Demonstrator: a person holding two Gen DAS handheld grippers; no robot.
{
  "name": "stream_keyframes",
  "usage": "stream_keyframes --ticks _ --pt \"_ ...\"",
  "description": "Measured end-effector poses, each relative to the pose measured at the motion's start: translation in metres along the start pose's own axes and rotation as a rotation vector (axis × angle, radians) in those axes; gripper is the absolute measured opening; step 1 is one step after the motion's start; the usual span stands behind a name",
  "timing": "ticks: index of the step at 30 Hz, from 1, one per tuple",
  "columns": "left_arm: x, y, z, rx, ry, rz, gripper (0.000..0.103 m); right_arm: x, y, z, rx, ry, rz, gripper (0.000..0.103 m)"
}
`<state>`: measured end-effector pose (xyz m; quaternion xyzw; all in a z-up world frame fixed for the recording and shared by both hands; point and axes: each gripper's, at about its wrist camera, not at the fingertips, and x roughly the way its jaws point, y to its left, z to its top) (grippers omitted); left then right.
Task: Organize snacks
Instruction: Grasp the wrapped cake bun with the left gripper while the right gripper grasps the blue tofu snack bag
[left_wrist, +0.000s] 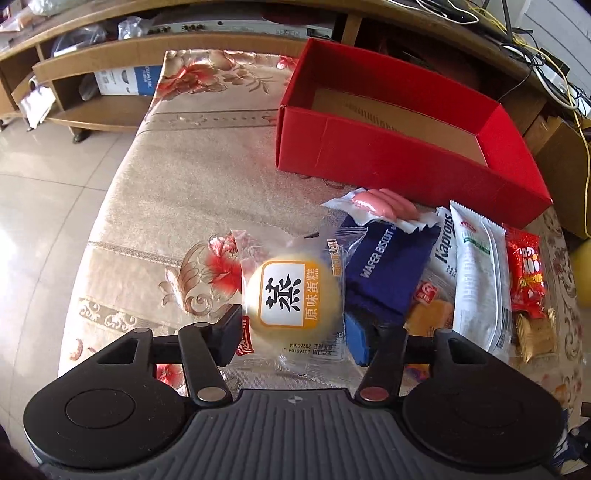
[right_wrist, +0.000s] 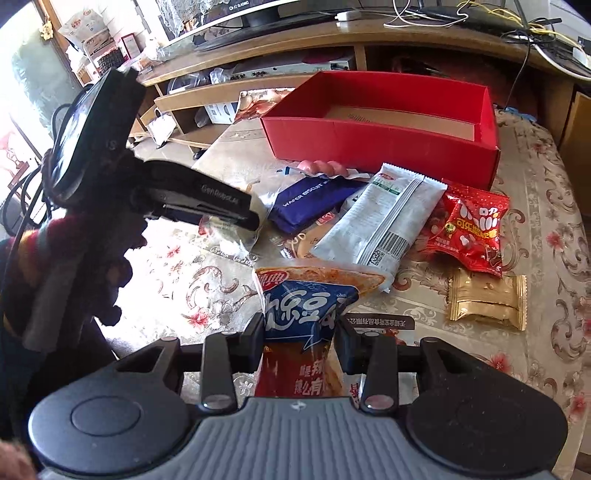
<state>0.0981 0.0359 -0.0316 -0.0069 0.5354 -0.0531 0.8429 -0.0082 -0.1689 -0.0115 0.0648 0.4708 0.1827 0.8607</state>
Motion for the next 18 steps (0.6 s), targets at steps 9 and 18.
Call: stream_keyframes --ticks 9,18 --pt "0.01 -0.004 0.0 0.019 0.004 0.022 0.065 -0.002 0.003 0.0 -0.003 -0.007 0.002 0.037" --pt "0.019 -0.008 0.002 0.034 0.014 0.056 0.065 0.001 -0.002 0.003 0.013 0.0 -0.006 0.037"
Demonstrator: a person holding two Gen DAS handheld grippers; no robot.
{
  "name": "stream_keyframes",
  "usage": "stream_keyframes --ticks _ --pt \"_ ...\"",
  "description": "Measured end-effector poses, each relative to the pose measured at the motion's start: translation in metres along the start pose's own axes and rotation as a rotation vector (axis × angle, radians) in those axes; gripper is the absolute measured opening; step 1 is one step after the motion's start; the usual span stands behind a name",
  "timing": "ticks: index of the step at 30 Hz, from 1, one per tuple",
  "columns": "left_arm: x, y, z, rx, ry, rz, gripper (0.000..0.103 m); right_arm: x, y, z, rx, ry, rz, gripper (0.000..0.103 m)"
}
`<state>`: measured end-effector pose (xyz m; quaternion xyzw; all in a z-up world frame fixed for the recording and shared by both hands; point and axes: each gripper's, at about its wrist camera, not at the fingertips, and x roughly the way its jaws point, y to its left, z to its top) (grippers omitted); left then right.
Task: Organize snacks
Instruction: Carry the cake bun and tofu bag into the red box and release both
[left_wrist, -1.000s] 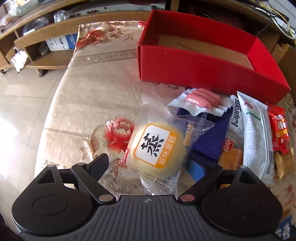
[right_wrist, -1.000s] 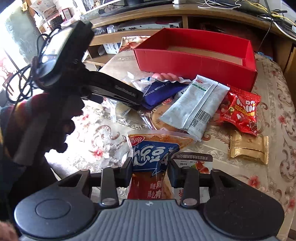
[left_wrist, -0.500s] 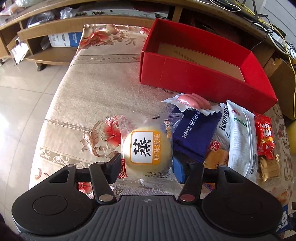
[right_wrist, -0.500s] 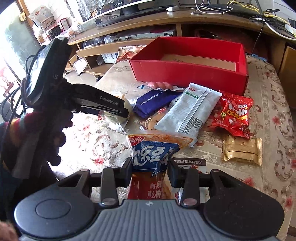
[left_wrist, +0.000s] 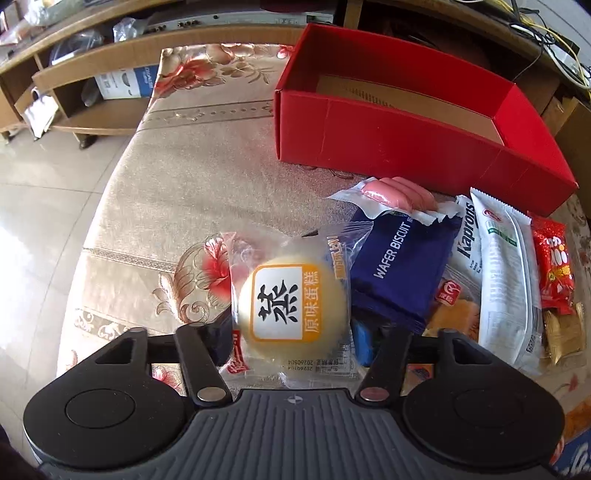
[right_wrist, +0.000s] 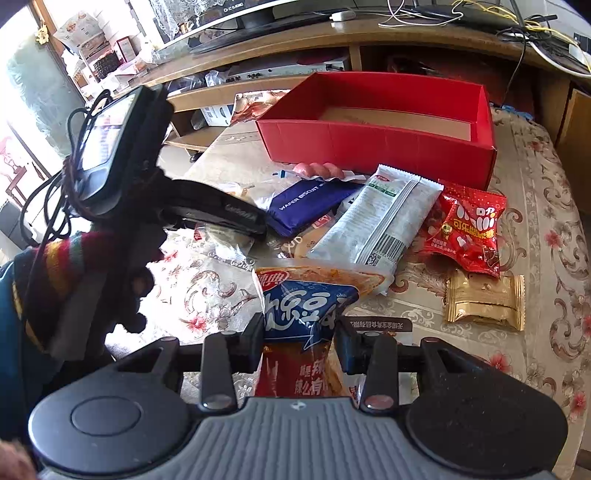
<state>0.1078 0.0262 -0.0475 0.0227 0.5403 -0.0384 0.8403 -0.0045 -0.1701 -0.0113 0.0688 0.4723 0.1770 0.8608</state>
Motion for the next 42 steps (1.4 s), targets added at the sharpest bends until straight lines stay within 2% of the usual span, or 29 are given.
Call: stream_keyframes --ticks 3,11,22,32,42 --pt "-0.006 0.005 -0.004 -0.02 0.013 -0.032 0.064 -0.003 -0.002 0.003 0.01 -0.015 -0.004 0.037" --pt "-0.04 0.005 -0.012 -0.024 -0.03 -0.074 0.064 -0.016 -0.007 0.013 0.039 -0.073 -0.009 0.037" --pt "-0.065 -0.031 0.008 0.036 -0.1 -0.153 0.064 -0.024 -0.017 0.058 0.062 -0.156 -0.064 0.037" --pt "-0.058 -0.059 0.053 0.084 -0.153 -0.133 0.064 -0.011 -0.047 0.111 0.094 -0.19 -0.106 0.037" --pt "-0.042 -0.084 0.097 0.126 -0.204 -0.069 0.064 0.012 -0.077 0.158 0.116 -0.204 -0.146 0.037"
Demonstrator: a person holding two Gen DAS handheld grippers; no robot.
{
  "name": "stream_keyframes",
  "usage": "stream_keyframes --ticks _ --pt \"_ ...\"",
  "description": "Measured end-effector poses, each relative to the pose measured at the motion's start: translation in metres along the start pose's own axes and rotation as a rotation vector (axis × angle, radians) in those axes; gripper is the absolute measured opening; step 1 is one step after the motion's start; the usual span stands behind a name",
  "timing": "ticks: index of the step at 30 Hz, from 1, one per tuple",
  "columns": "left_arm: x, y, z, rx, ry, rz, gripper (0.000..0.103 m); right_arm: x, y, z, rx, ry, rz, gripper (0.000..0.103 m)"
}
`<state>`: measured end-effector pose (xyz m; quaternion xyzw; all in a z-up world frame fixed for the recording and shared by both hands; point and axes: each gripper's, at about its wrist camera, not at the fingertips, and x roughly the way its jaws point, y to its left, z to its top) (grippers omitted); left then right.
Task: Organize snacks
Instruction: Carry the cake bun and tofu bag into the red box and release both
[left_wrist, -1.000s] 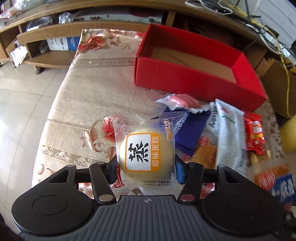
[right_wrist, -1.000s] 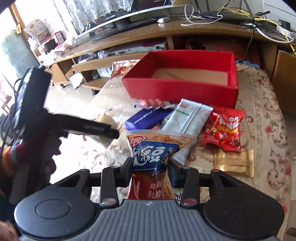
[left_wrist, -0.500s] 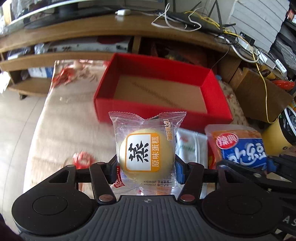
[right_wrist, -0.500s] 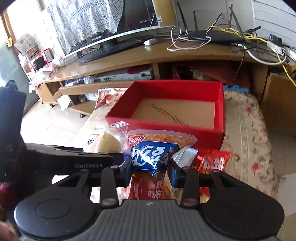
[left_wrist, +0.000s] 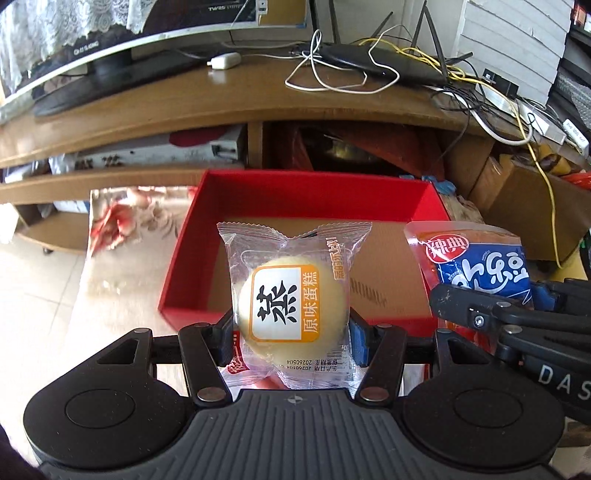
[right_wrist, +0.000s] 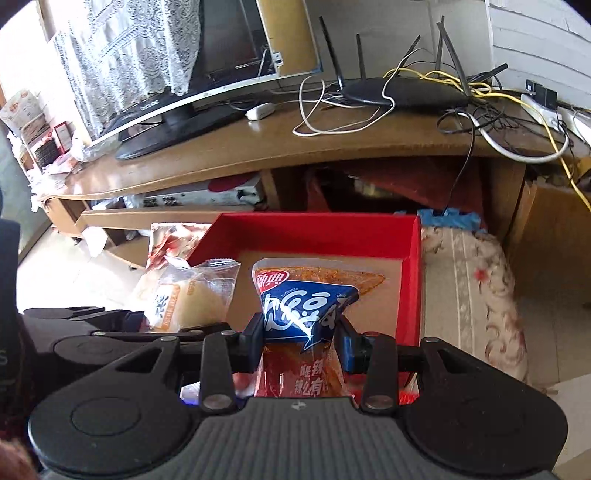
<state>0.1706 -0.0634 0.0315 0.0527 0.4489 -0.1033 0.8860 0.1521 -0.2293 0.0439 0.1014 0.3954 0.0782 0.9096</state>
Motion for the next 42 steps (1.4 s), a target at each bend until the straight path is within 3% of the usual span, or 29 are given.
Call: stream_keyframes --ticks 20,38,42 --pt "0.067 0.0 0.041 0.009 0.021 0.114 0.063 0.082 -0.014 0.039 0.0 0.029 -0.034 0.037" --pt "0.121 0.005 0.031 -0.007 0.123 0.151 0.062 0.136 -0.017 0.033 -0.027 0.107 -0.059 0.037" --pt "0.133 -0.009 0.033 0.024 0.15 0.107 0.065 0.146 -0.012 0.031 -0.021 0.123 -0.005 0.037"
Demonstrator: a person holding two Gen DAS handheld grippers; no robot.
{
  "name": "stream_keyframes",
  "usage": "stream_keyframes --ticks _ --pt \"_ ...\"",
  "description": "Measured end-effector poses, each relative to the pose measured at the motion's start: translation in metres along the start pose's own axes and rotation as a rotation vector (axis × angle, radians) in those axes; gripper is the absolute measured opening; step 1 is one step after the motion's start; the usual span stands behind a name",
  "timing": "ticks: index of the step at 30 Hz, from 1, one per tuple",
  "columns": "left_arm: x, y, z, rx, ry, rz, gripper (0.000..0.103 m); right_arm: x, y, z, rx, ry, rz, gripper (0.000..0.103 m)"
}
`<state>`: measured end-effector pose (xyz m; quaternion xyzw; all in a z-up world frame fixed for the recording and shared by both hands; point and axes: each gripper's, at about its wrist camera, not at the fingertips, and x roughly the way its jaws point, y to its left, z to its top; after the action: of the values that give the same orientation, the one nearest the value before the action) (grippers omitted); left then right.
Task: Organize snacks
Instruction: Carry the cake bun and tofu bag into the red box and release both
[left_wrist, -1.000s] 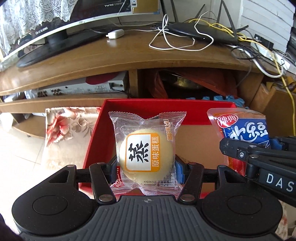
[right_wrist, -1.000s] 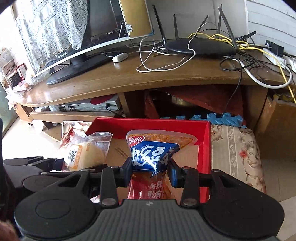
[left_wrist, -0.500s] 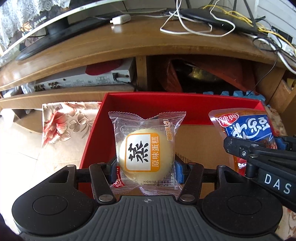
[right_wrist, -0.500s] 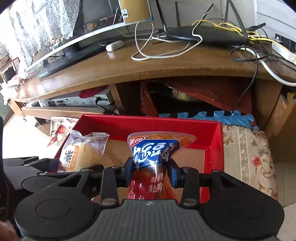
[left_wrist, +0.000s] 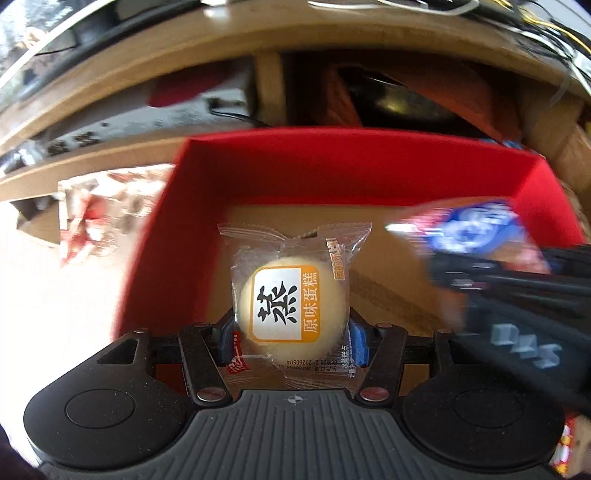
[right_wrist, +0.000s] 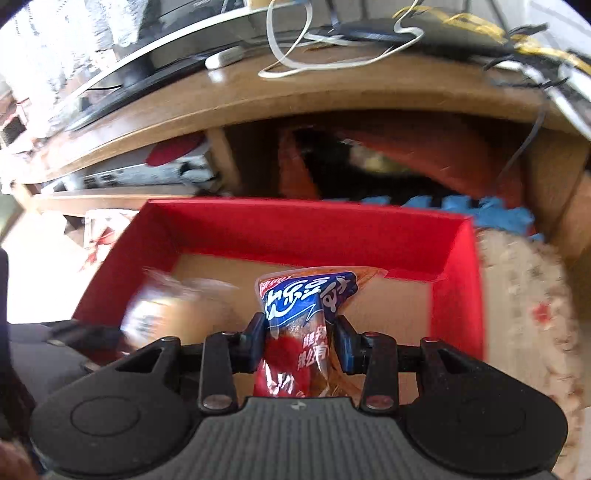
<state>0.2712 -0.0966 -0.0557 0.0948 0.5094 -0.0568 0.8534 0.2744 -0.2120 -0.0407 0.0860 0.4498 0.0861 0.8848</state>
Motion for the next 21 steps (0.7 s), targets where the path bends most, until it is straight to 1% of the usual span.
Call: stream_keyframes --ticks 1,2,3,6,9,11,13,21 --pt "0.001 -0.007 0.003 0.021 -0.006 0.01 0.067 0.001 0.003 0.0 -0.009 -0.004 -0.032 0.037" --pt "0.0 -0.011 0.003 0.037 -0.019 0.03 0.068 0.003 0.002 0.0 -0.012 0.001 -0.046 0.038" --pt "0.001 -0.013 0.004 0.043 -0.018 0.044 0.07 0.004 0.0 0.0 -0.01 0.007 -0.041 0.038" --pt "0.003 -0.009 0.006 0.025 -0.011 0.044 0.073 0.005 -0.005 -0.001 -0.002 0.005 -0.061 0.038" --pt "0.001 -0.005 0.007 0.009 -0.009 0.051 0.078 0.004 -0.008 0.0 0.014 0.012 -0.055 0.04" --pt "-0.001 -0.005 0.007 0.016 -0.014 0.056 0.081 0.002 -0.007 0.0 0.013 0.014 -0.051 0.041" --pt "-0.002 -0.006 0.008 0.018 -0.022 0.065 0.087 0.0 -0.007 0.001 0.014 0.013 -0.048 0.041" --pt "-0.009 0.001 0.011 -0.018 -0.025 0.052 0.088 -0.019 -0.007 0.004 0.036 -0.025 -0.041 0.042"
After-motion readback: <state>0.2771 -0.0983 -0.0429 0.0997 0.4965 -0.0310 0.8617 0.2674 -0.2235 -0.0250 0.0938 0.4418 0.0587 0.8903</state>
